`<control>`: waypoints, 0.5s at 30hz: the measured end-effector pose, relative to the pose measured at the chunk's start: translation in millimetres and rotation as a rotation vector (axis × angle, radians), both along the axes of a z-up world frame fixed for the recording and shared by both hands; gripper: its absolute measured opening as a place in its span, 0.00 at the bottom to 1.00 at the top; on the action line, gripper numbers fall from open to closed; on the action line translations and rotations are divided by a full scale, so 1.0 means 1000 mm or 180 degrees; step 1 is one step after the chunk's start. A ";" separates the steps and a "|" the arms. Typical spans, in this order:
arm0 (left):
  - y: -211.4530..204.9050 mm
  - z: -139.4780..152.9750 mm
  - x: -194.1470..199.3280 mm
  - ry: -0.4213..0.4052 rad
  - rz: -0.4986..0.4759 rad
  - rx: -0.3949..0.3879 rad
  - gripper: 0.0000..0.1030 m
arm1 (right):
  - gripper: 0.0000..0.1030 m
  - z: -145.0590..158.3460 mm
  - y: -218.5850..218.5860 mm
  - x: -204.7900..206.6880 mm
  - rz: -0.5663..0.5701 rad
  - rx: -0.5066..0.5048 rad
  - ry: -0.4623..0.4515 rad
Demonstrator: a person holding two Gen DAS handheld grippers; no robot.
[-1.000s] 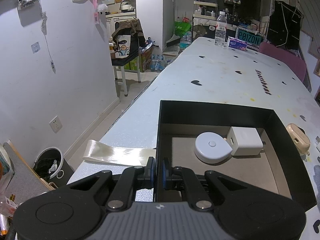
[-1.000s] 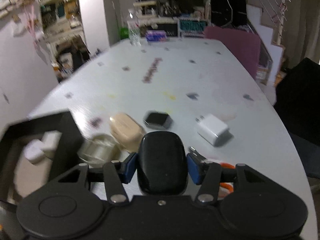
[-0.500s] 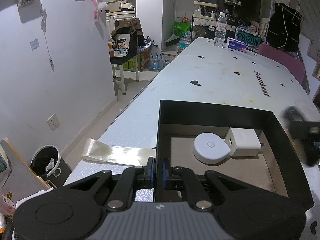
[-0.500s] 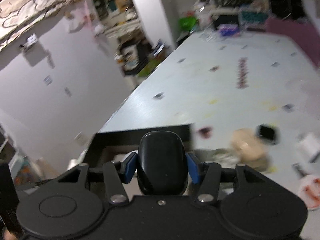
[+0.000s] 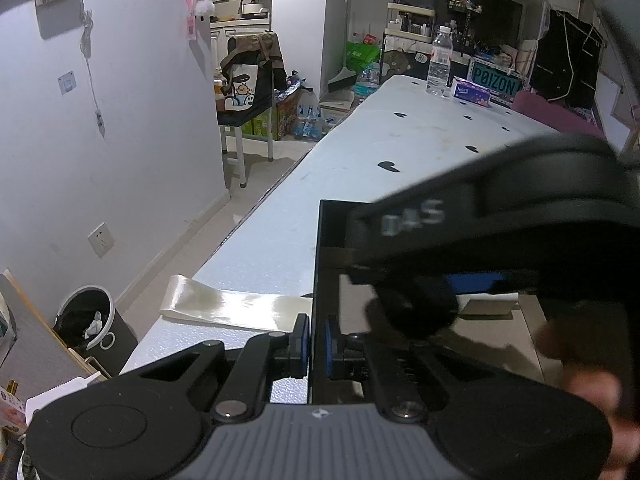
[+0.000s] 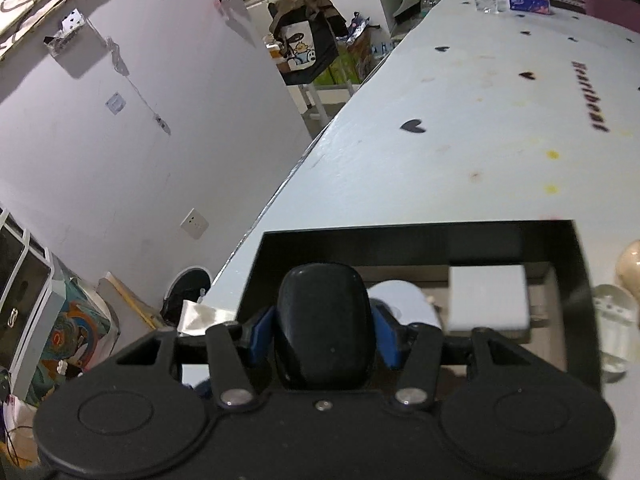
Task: Organize rigid objects
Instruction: 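Lift the black earbud case with the right tool and carry it over the box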
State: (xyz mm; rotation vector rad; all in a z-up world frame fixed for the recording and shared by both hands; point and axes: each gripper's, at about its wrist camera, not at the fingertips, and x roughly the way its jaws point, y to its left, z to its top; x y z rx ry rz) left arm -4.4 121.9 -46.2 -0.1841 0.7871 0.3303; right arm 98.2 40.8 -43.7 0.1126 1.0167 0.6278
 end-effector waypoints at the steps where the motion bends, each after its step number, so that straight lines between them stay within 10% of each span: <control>1: 0.001 0.000 0.000 -0.0001 -0.0002 -0.0002 0.06 | 0.54 -0.002 -0.001 0.001 -0.0042 0.0060 0.0037; 15: -0.001 0.001 0.000 0.0005 0.0003 0.0004 0.06 | 0.62 0.006 -0.023 0.001 -0.0128 0.0162 0.0051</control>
